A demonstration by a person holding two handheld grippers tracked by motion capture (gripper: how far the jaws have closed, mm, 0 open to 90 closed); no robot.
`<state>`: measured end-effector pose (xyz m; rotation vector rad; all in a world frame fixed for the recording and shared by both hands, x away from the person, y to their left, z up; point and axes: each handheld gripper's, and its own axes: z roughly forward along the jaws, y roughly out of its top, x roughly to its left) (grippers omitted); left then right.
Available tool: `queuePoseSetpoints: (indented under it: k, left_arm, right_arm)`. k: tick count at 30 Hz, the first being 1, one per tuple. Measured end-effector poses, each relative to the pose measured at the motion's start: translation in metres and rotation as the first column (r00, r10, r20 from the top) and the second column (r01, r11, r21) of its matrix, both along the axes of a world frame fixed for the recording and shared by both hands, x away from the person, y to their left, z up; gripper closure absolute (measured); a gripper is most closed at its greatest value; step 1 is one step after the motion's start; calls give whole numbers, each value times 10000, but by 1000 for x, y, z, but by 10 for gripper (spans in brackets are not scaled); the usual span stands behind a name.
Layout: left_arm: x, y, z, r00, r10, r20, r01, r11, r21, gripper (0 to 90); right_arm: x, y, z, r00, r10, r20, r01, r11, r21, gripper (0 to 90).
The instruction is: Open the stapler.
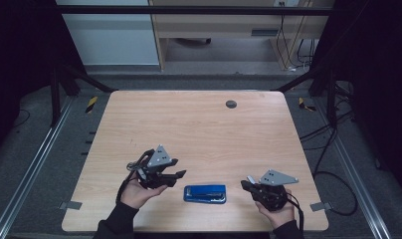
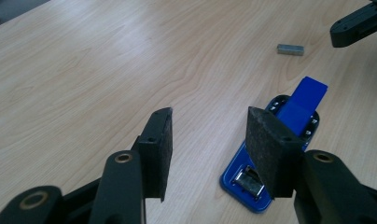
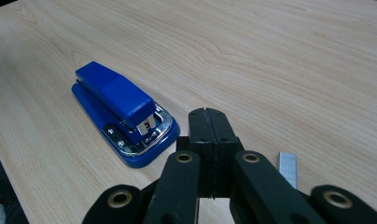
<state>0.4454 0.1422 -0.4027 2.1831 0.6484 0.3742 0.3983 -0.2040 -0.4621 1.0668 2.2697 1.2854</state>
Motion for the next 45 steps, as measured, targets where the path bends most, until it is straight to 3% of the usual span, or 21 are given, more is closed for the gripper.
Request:
queuePoseSetpoints:
  k: [7,15,16,17,26,29,30,31,32,34,36,37,38,40,41,45]
  left_arm:
    - [-1,-19,4,9981,-608,-61,609,9980,169,508]
    - [-1,-44,3,9893,-1430,-294,1447,9870,698,507]
    - [-1,-50,1,9848,-1692,-392,1723,9802,981,506]
    - [-1,-50,1,9848,-1692,-392,1723,9802,981,505]
    - [4,-71,-6,9670,-2426,-783,2529,9515,1754,509]
    - [7,-76,-7,9584,-2725,-851,2841,9396,1908,510]
    - [10,-79,-7,9502,-2959,-975,3101,9285,2043,510]
    - [10,-79,-7,9502,-2959,-975,3101,9285,2043,511]
    - [11,-81,-6,9459,-3068,-1056,3228,9227,2107,512]
    - [13,-85,-7,9374,-3285,-1153,3468,9101,2266,512]
    - [14,-89,-6,9292,-3480,-1241,3689,8929,2582,510]
    - [15,-91,-7,9259,-3564,-1256,3775,8868,2667,508]
    - [15,-92,-7,9226,-3624,-1324,3851,8855,2599,508]
    - [15,-95,-7,9141,-3814,-1379,4054,8677,2876,507]
    - [14,-97,-9,9116,-3857,-1420,4108,8662,2846,507]
    - [14,-103,-13,8992,-4077,-1588,4375,8407,3190,506]
  right_arm:
    - [-5,5,-4,9996,219,-185,-218,9998,46,900]
    - [-10,19,-9,9966,747,-354,-748,9972,-31,900]
    - [-10,22,-11,9951,871,-466,-872,9962,-13,900]
    - [-10,22,-11,9951,871,-466,-872,9962,-13,900]
    - [-11,33,-19,9926,1116,-486,-1120,9937,-51,900]
    - [-11,37,-21,9918,1173,-501,-1179,9930,-108,900]
    - [-10,40,-23,9914,1202,-515,-1216,9923,-234,900]
    - [-10,40,-23,9914,1202,-515,-1216,9923,-234,900]
    - [-10,41,-25,9903,1263,-573,-1279,9915,-253,900]
    - [-10,42,-25,9900,1290,-575,-1305,9912,-228,900]
    - [-10,43,-26,9900,1318,-506,-1335,9905,-318,900]
    - [-11,43,-26,9901,1309,-514,-1325,9908,-288,900]
    - [-11,43,-26,9901,1309,-514,-1325,9908,-288,900]
    - [-12,44,-27,9891,1355,-582,-1375,9900,-313,900]
    - [-12,45,-27,9885,1383,-613,-1403,9896,-304,900]
    - [-13,48,-29,9874,1452,-629,-1479,9882,-407,900]
